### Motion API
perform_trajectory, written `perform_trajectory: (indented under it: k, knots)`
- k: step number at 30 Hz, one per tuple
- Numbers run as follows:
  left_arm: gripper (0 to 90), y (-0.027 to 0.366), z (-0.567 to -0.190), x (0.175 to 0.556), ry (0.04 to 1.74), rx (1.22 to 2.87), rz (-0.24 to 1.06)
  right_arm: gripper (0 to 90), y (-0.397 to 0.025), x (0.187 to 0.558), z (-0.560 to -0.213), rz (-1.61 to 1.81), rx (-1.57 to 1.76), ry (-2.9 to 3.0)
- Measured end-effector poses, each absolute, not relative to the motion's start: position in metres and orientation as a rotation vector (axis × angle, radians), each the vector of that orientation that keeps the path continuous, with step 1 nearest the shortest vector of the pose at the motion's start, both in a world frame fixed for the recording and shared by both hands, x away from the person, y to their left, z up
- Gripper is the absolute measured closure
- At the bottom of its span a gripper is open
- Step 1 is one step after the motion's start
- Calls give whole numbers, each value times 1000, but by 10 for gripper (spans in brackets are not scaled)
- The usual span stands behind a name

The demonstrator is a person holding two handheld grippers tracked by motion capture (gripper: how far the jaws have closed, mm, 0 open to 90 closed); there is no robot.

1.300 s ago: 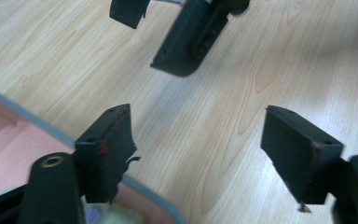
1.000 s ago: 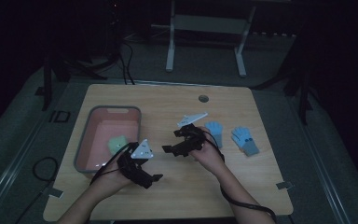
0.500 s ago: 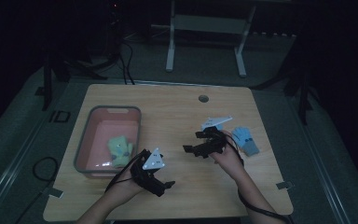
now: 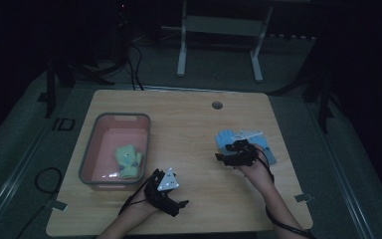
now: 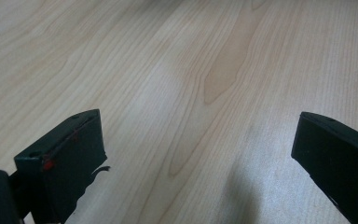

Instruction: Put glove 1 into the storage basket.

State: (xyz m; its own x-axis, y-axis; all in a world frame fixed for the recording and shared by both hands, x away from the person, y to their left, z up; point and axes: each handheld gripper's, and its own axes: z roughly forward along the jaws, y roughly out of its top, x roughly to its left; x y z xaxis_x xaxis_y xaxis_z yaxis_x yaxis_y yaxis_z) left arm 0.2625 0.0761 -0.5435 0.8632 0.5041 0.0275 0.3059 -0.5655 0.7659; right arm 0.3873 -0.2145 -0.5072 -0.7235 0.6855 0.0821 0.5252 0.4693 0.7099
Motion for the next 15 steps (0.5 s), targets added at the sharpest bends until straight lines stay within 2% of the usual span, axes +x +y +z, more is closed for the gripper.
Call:
perform_trajectory:
  k: [5,10,11,12,15]
  knots:
    - [29,79,-550,259,608,2198,319,419,-221,389,-510,1067,1046,2448]
    - [29,81,-554,254,631,2187,330,595,-231,402,-512,1048,1128,2436]
    - [29,82,-555,252,637,2180,332,604,-231,405,-512,1042,1139,2429]
    - [29,82,-555,250,641,2172,336,665,-233,410,-511,1029,1157,2424]
    - [29,84,-555,248,650,2155,341,696,-234,421,-510,1027,1175,2413]
